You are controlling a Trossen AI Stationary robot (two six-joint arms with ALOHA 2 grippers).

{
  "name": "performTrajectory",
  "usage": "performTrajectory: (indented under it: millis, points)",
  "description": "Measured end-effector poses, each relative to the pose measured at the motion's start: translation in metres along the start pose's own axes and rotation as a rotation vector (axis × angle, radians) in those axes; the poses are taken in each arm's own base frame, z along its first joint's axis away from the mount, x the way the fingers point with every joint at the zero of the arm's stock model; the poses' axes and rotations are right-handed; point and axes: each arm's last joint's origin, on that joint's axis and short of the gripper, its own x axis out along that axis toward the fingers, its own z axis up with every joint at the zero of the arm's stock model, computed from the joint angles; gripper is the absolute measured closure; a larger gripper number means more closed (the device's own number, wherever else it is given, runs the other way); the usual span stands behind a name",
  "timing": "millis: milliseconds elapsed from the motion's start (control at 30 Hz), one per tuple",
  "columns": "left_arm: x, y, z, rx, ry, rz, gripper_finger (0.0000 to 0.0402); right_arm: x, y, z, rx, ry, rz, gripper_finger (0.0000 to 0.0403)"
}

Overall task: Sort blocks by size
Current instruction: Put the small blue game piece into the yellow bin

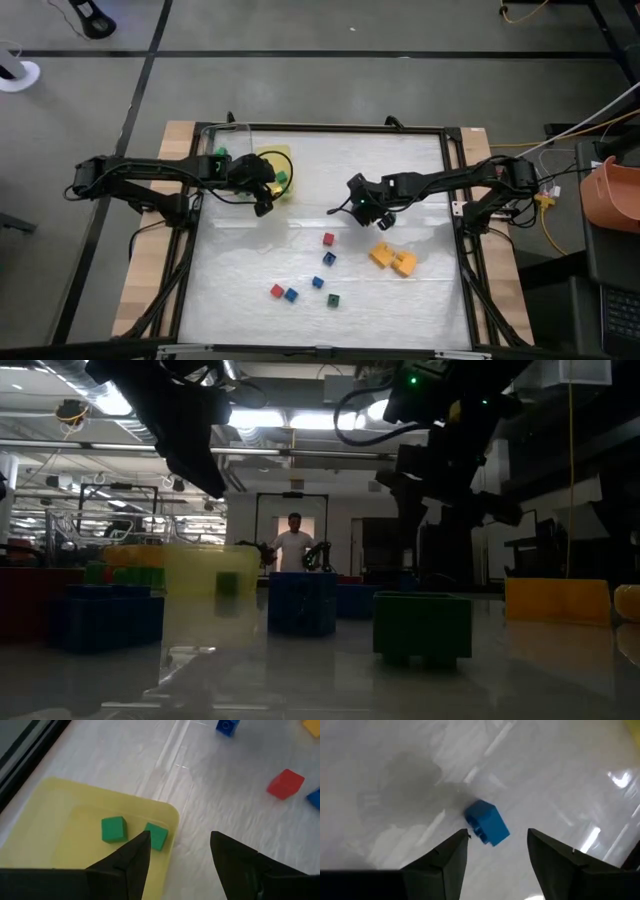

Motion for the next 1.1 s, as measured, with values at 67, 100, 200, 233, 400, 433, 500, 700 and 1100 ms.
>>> performTrajectory:
  millis: [67, 100, 200, 233, 400, 433, 500, 700, 1100]
  points:
    - [0.0, 0.0, 0.0, -0.012, 0.0, 0.0, 0.0208, 0.003, 0.0, 0.001, -0.045, 0.005, 0.006, 0.0198]
    - [0.0, 0.0, 0.0, -0.017, 0.0, 0.0, 0.0208, 0.005, 0.001, 0.0, -0.057, 0.012, 0.014, 0.0198]
    - [0.0, 0.0, 0.0, -0.02, 0.0, 0.0, 0.0208, 0.015, 0.001, 0.002, -0.094, 0.014, 0.013, 0.0198]
    - [0.0, 0.0, 0.0, -0.02, 0.0, 0.0, 0.0208, 0.019, 0.002, 0.002, -0.118, 0.025, 0.019, 0.0198]
    - [0.0, -0.001, 0.0, -0.026, 0.0, -0.002, 0.0208, 0.035, 0.002, 0.003, -0.142, 0.088, -0.016, 0.0198]
    - [0.0, -0.001, 0.0, -0.028, 0.001, -0.003, 0.0208, 0.039, 0.002, 0.004, -0.153, 0.098, -0.008, 0.0198]
    - [0.0, -0.001, 0.0, -0.03, 0.001, -0.004, 0.0208, 0.044, 0.004, 0.003, -0.174, 0.109, 0.014, 0.0198]
    - [0.0, -0.002, -0.001, -0.028, 0.001, -0.006, 0.0208, 0.056, 0.007, 0.003, -0.184, 0.155, 0.024, 0.0205]
    - [-0.005, -0.014, -0.003, -0.035, -0.008, -0.048, 0.0208, 0.047, -0.01, 0.015, -0.013, 0.123, 0.0, 0.0313]
